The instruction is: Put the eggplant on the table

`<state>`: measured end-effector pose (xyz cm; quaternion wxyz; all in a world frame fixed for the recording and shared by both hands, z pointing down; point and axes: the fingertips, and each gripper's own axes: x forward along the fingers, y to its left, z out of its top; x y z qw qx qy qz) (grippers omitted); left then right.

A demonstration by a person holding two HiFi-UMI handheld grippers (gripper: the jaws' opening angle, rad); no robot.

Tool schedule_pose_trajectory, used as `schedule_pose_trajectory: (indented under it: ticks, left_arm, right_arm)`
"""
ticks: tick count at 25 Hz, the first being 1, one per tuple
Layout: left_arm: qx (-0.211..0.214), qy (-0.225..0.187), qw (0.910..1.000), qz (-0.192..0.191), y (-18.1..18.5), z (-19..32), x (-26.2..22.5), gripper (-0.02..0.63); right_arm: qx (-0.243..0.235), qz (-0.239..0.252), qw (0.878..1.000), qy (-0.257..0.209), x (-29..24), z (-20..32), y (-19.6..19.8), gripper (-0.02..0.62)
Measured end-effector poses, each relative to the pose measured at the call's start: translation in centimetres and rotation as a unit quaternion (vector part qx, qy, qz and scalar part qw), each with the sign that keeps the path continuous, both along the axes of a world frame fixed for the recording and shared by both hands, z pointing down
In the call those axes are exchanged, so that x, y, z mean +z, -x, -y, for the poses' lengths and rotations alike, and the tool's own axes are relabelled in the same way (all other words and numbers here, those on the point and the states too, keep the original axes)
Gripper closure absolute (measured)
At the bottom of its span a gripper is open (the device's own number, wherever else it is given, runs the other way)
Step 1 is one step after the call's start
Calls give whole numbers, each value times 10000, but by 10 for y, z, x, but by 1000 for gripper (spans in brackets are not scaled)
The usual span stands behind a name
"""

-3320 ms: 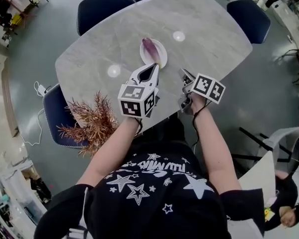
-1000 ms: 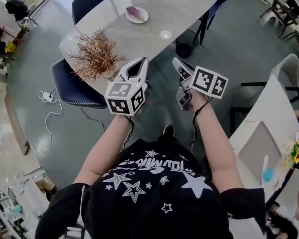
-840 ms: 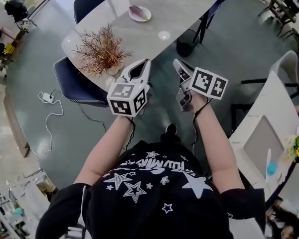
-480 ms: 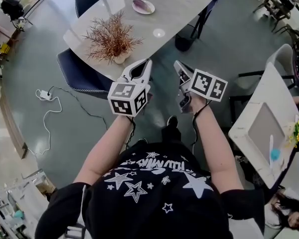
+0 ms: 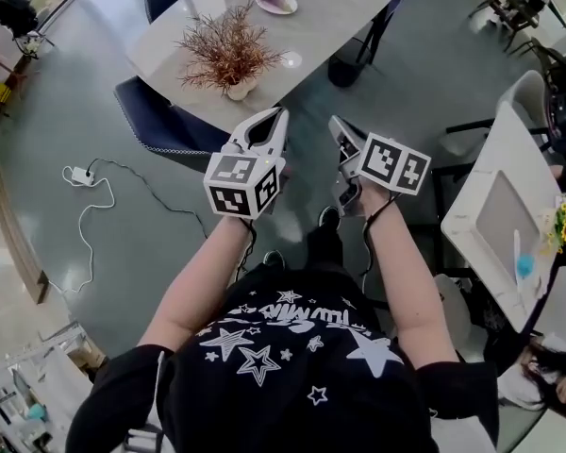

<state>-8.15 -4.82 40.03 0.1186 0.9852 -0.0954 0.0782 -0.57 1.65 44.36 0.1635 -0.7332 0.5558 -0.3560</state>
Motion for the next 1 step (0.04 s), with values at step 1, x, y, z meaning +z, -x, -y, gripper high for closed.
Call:
schedule_pose_trajectory:
  ticks: [1]
  left_arm:
    - [14, -5, 10000, -12, 5, -2, 0, 598]
  right_arm:
    - [6, 5, 10000, 13, 1, -2, 6, 588]
